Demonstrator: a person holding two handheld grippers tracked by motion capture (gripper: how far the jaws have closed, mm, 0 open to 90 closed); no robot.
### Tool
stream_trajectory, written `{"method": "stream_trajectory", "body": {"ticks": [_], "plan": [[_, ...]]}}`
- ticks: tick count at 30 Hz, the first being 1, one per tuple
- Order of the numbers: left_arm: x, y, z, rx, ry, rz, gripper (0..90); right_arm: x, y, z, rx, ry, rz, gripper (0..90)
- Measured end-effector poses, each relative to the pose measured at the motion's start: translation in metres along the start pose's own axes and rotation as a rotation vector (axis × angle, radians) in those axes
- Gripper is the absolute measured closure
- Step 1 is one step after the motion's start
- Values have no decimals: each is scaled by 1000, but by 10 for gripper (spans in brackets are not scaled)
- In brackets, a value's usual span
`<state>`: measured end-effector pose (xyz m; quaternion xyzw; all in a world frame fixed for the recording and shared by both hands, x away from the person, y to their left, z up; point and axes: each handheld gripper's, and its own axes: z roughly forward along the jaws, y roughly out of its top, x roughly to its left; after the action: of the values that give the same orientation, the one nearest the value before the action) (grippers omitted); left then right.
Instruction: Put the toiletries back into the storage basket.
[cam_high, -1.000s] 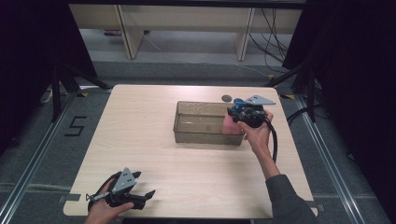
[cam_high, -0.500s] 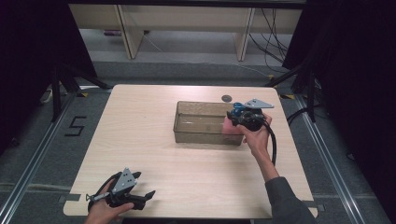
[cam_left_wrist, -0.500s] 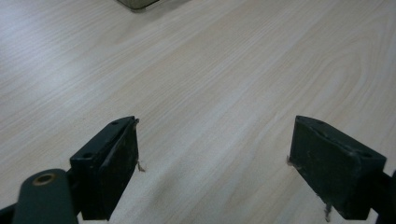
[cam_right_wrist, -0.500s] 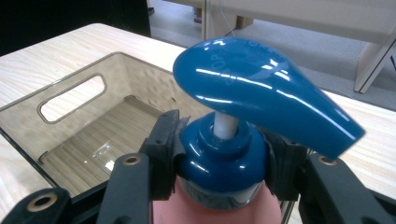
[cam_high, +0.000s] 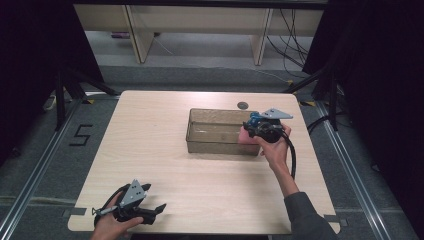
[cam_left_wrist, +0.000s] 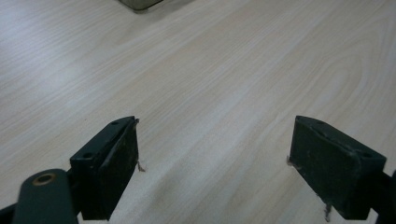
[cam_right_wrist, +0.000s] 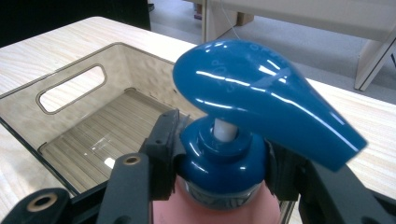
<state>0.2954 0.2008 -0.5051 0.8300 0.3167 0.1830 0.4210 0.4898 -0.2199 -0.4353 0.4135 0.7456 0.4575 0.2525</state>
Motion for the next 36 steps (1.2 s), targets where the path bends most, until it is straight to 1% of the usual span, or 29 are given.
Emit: {"method": "stream_trajectory", "body": {"ticks": [1, 2, 3, 4, 5, 6, 7, 8, 9, 10, 11, 12, 13, 14, 17, 18, 19, 20, 21, 22, 26, 27, 28, 30, 31, 32, 33, 35, 36], "plan": [[2, 0, -1, 22, -2, 30, 152, 1, 0, 0, 3, 6, 11, 535], [2, 0, -1, 20, -5, 26, 153, 0, 0, 0, 1, 1, 4, 535], [0, -1, 0, 4, -6, -4, 152, 0, 0, 0, 2, -1, -2, 535], [0, 0, 0, 4, 0, -7, 153, 0, 0, -1, 0, -8, -10, 535], [0, 0, 0, -2, -2, -3, 153, 0, -1, -1, -3, -10, -10, 535], [1, 0, -1, 15, -1, 21, 152, -2, -1, -2, 3, 8, -18, 535], [2, 0, -1, 22, -2, 37, 152, -2, -1, -2, 3, 8, -18, 535], [1, -1, 0, 19, -9, 21, 153, -3, -1, -3, 1, 0, -23, 533], [1, 0, -1, 24, -5, 25, 153, -3, -1, -3, 1, 0, -23, 533], [1, 0, -1, 18, -5, 23, 152, -2, -2, -4, 2, 3, -8, 530], [2, 1, -1, 21, 1, 34, 152, -2, -2, -4, 2, 3, -8, 530], [1, 0, -1, 20, 2, 29, 153, -4, -2, -4, -3, 3, -37, 521], [-1, -1, 0, 4, -12, 1, 153, -3, -2, -3, -10, 34, 19, 457], [0, -1, -1, 28, -6, 25, 153, -5, 1, -8, -37, 25, 80, 340], [1, 0, 0, 13, 1, 27, 153, -7, 3, -15, -56, 20, 98, 304], [-1, 0, 1, 2, -9, 3, 153, -8, 3, -18, -54, 12, 95, 281], [0, 0, -1, 23, -10, 23, 152, -9, 1, -22, -50, 14, 110, 258], [0, 0, -1, 23, -11, 24, 152, -10, 0, -25, -45, 14, 112, 253], [-1, 0, 1, 3, -8, 1, 153, -13, -4, -30, -59, 17, 122, 250], [-2, 0, 1, -6, -7, -2, 152, -12, -5, -32, -63, 21, 147, 245], [-2, 0, 0, 5, -4, 2, 153, -15, -10, -40, -54, 17, 158, 240], [-1, 0, 0, -1, -11, -6, 153, -16, -11, -42, -61, 15, 155, 234], [-1, 1, 0, -4, -12, -6, 152, -17, -14, -45, -80, 31, 171, 232], [1, 1, -1, 12, -9, 23, 152, -16, -15, -47, -80, 25, 166, 231], [-2, 0, 0, 0, -4, -2, 152, -17, -16, -49, -69, 20, 148, 231], [-2, 0, 0, 2, -5, -4, 153, -15, -17, -49, -74, 43, 171, 231], [-1, 1, -1, 3, -3, 11, 152, -14, -19, -53, -74, 41, 155, 230], [-1, 1, -1, -2, -4, 7, 153, -13, -19, -53, -72, 42, 159, 230], [-1, 1, -1, -4, -10, 0, 152, -10, -19, -55, -59, 46, 183, 229]]}}
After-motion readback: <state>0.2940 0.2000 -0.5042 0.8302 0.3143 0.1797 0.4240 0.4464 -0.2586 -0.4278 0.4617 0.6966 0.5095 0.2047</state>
